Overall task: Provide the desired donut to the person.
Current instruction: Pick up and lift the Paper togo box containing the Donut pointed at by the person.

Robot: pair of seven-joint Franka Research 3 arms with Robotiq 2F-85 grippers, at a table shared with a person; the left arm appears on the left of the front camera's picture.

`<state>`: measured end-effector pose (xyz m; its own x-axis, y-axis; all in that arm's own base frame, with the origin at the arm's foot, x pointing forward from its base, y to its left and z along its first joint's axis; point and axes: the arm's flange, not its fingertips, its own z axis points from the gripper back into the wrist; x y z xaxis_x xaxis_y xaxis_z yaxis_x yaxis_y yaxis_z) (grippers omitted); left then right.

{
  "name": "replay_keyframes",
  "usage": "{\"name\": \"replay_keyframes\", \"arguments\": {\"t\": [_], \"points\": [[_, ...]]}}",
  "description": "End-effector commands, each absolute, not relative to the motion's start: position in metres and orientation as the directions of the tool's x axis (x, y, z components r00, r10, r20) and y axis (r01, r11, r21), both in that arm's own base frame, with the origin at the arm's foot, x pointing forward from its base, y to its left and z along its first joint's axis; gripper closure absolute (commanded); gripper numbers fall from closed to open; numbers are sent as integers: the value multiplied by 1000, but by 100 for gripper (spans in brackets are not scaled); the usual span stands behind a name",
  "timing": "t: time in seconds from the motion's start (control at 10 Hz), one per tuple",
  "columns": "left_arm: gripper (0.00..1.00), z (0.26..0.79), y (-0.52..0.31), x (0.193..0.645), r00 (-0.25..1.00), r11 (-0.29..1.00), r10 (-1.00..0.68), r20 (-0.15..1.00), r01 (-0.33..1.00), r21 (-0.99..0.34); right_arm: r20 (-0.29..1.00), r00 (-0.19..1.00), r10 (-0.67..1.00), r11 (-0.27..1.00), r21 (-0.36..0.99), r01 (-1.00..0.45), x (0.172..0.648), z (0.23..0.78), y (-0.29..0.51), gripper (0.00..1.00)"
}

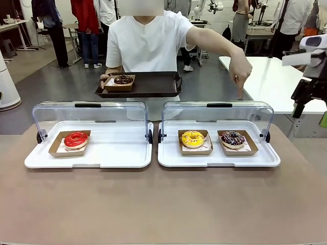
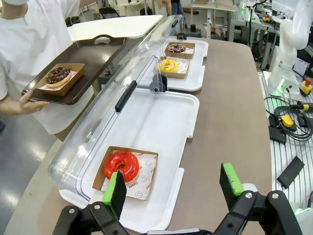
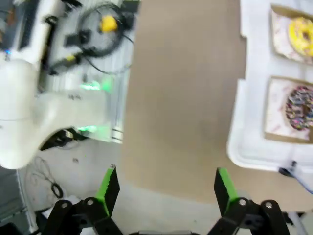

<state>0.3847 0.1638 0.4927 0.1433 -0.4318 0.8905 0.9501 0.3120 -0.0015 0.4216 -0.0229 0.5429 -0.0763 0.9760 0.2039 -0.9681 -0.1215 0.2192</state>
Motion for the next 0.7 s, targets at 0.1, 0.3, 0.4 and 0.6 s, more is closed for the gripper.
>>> {"name": "replay_keyframes", "arguments": {"t": [0.1,0.3,0.4,0.6], "points": [[0,494,167,384,137,309,-425,895,951,1,153,-74,985,-77,12,-997,405,509,-15,0],[0,494,167,384,137,309,-425,895,951,1,211,-79,974,-76,-23,-997,406,495,-14,0],[0,494,167,384,137,309,-425,895,951,1,222,-87,971,-76,-59,-995,407,491,-14,0],[0,494,167,384,137,309,-425,895,951,1,278,-119,953,-100,-82,-992,403,489,-19,0]]}}
